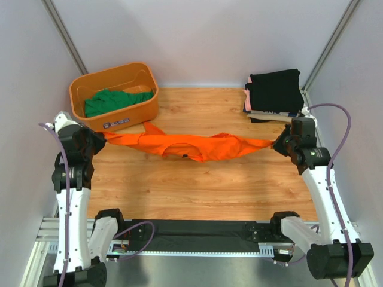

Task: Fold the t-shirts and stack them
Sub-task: Flatten the tshirt out

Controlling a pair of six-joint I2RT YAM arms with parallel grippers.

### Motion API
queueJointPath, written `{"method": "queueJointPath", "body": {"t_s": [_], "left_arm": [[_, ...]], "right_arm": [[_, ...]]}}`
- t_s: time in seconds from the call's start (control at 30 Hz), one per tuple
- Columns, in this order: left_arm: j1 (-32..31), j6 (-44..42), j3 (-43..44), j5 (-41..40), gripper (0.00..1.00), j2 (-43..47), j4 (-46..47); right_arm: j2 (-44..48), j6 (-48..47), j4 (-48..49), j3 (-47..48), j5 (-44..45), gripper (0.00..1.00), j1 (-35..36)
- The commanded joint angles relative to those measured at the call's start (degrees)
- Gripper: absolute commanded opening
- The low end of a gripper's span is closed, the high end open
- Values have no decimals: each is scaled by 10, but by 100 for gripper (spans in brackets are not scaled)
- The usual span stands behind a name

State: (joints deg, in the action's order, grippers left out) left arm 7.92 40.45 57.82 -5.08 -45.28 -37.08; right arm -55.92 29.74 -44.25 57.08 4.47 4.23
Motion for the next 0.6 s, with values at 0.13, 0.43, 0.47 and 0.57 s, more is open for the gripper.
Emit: {"method": "queueJointPath", "body": {"t_s": [0.13, 0.43, 0.47, 0.57], "left_arm": [[19, -21, -39, 16, 0, 38, -98], [19, 30, -114, 144, 0, 85, -102], [17, 55, -124, 179, 0, 96, -101], [-17, 118, -172, 222, 0, 156, -103]], "right_arm": [[34, 8, -56, -10, -36, 0, -91], [23, 39, -22, -51, -112, 0, -148], [2, 46, -12, -51, -158, 0, -201], [-60, 87, 26, -29, -197, 0, -286]]}}
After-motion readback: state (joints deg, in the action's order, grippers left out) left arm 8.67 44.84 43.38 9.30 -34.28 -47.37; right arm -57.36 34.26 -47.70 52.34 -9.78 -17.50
